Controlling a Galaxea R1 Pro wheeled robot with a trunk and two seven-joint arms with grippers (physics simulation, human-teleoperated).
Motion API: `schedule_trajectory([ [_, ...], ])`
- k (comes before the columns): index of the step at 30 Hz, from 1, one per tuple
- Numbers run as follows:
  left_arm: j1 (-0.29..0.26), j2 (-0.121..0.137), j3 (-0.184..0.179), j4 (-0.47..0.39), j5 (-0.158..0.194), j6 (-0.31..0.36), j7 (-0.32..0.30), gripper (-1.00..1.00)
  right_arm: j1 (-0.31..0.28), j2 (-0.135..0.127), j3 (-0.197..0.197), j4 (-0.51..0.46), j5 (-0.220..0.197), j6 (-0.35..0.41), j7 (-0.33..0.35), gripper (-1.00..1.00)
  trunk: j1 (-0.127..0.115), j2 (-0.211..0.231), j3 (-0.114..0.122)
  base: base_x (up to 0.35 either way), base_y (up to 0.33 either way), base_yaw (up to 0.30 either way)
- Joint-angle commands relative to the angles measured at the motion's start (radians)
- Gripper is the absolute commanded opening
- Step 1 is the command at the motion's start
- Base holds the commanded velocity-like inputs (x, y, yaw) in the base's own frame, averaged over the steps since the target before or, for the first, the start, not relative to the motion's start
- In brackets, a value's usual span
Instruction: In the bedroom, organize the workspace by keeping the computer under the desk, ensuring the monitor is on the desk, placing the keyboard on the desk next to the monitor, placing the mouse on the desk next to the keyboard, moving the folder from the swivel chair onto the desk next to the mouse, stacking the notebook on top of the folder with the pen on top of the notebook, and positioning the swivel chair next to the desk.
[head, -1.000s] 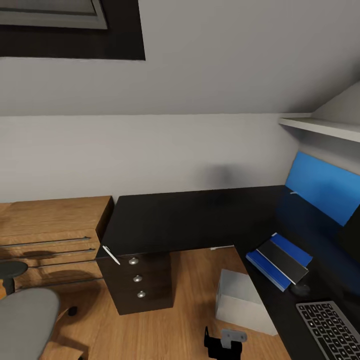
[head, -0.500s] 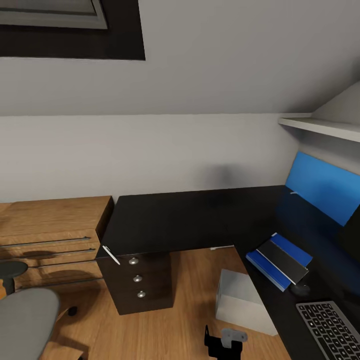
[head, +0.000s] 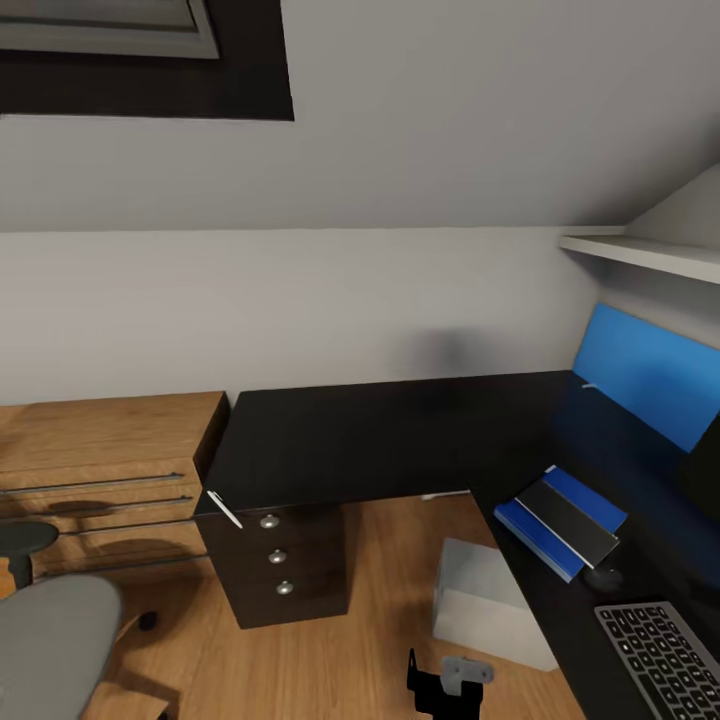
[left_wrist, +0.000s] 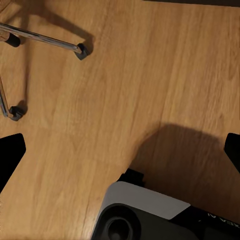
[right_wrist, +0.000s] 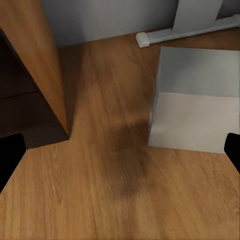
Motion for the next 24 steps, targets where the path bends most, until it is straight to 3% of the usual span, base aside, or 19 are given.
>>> schedule_trajectory([
  [1,-0.001,0.002,-0.008,-0.001,0.009,-0.003,0.007,1.0,-0.001,0.0,0.009,0.0,-0.003,-0.002,-0.008,1.0,0.0,-0.001,-0.001,-0.084,0.132,0.054],
  [13,-0.001,0.002,-0.008,-0.001,0.009,-0.003,0.006,1.0,-0.001,0.003,0.011,0.001,0.001,-0.003,-0.008,1.0,0.0,-0.001,-0.001,-0.185,0.211,0.187],
  [19,-0.001,0.002,-0.008,-0.001,0.008,-0.003,0.006,1.0,-0.001,0.004,0.012,0.001,0.002,-0.003,-0.009,1.0,0.0,-0.001,-0.001,-0.152,0.117,0.028],
  [24,-0.001,0.0,-0.009,-0.001,0.007,-0.01,0.006,1.0,-0.001,0.005,0.014,0.001,0.002,-0.003,-0.01,1.0,0.0,-0.001,-0.001,-0.009,0.007,0.203],
])
